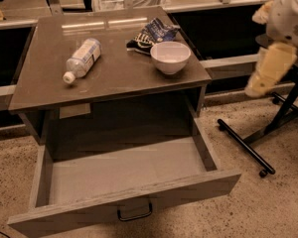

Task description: Place blue chip bag into top drawer

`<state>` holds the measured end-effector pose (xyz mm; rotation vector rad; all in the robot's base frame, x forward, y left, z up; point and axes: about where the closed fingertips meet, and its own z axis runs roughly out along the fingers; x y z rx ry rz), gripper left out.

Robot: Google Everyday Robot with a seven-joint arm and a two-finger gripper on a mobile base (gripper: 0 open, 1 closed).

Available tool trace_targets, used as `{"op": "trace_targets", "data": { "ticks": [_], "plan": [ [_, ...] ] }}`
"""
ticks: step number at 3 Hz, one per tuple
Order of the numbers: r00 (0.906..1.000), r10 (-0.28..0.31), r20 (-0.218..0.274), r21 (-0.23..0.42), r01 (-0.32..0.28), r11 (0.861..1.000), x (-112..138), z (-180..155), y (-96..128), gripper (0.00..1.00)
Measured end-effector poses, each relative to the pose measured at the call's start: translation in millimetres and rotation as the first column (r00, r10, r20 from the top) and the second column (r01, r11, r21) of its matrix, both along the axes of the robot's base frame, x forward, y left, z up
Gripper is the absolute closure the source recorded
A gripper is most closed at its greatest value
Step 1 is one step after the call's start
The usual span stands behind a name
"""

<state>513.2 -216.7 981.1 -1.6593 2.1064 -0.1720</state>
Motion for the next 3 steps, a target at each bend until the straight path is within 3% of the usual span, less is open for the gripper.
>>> {"op": "trace_targets", "data": {
  "ticks": [1,2,3],
  "plan": [
    [0.9867,0.026,0.161,0.063,-0.036,0.997,103,11,7,0.00],
    [0.9736,0.028,0.227,0.227,-0.081,0.971,187,2,45,0.00],
    [0.9684,-0.019,0.249,0.419,-0.090,0.904,256,-1,99,0.00]
  ]
}}
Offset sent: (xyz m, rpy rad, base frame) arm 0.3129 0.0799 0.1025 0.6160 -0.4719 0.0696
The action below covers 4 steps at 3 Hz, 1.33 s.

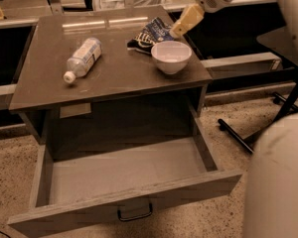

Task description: Place blue chip bag into top drawer

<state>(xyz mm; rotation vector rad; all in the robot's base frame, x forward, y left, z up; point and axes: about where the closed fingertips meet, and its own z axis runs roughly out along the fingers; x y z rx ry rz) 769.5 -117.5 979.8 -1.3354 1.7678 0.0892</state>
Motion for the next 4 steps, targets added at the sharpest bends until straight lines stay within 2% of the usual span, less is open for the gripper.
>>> {"op": "trace_targets", "data": {
  "ticks": [1,2,3,4],
  "plan": [
    [0.9981,-0.057,-0.022,0.142,0.060,0.988,52,1,35,0.00],
    [0.9964,-0.063,-0.056,0.228,0.074,0.971,74,6,72,0.00],
    [0.9879,-0.085,-0.130,0.203,0.110,0.973,88,-16,105,0.00],
    [0.9629,-0.151,-0.224,0.133,0.183,0.974,98,-58,112,0.00]
  ]
}}
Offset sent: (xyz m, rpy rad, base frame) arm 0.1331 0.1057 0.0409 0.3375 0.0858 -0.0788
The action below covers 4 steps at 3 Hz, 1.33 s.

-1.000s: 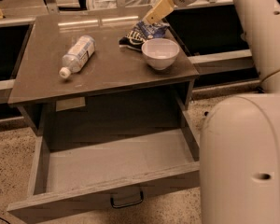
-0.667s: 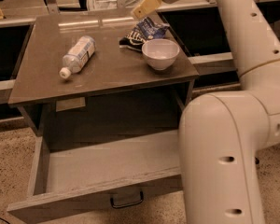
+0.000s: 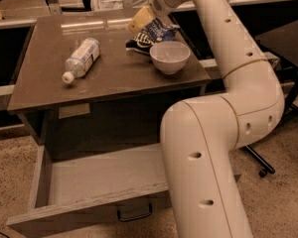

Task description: Place blue chip bag into top drawer

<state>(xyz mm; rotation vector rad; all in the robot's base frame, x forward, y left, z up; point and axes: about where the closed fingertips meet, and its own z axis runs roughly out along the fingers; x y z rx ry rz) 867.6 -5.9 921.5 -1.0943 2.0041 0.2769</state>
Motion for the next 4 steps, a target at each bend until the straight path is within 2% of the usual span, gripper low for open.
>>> {"op": "trace_targets", "data": {
  "ticks": [1,2,3,4],
  "plan": [
    [0.9956,-0.035,-0.087,-0.069,0.029,0.997,2,-41,-1,0.00],
    [0.9891,-0.035,-0.143,-0.129,0.016,0.991,-1,-69,4,0.18],
    [0.9878,0.004,-0.156,-0.153,-0.028,0.988,-6,-75,14,0.42],
    [0.9883,0.141,-0.058,-0.136,-0.148,0.980,-16,-37,25,0.73]
  ]
}}
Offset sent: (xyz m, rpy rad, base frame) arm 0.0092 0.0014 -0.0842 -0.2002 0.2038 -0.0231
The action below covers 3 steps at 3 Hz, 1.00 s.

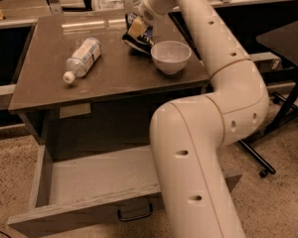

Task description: Place blue chip bag into top drawer

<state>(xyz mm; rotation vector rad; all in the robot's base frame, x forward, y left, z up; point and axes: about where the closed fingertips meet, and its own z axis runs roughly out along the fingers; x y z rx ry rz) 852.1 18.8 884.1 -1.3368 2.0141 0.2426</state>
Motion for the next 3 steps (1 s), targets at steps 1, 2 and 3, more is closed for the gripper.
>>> {"op": "trace_targets", "data": {
  "ticks": [1,2,3],
  "plan": [
    [0.9778,0.168,0.125,0.089,-0.179,0.980,-17,42,10,0.96],
    [0.9109,0.310,0.272,0.144,-0.357,0.923,-58,102,0,1.00],
    [0.8142,0.480,0.326,0.031,-0.517,0.855,-105,120,-5,1.00]
  ]
}}
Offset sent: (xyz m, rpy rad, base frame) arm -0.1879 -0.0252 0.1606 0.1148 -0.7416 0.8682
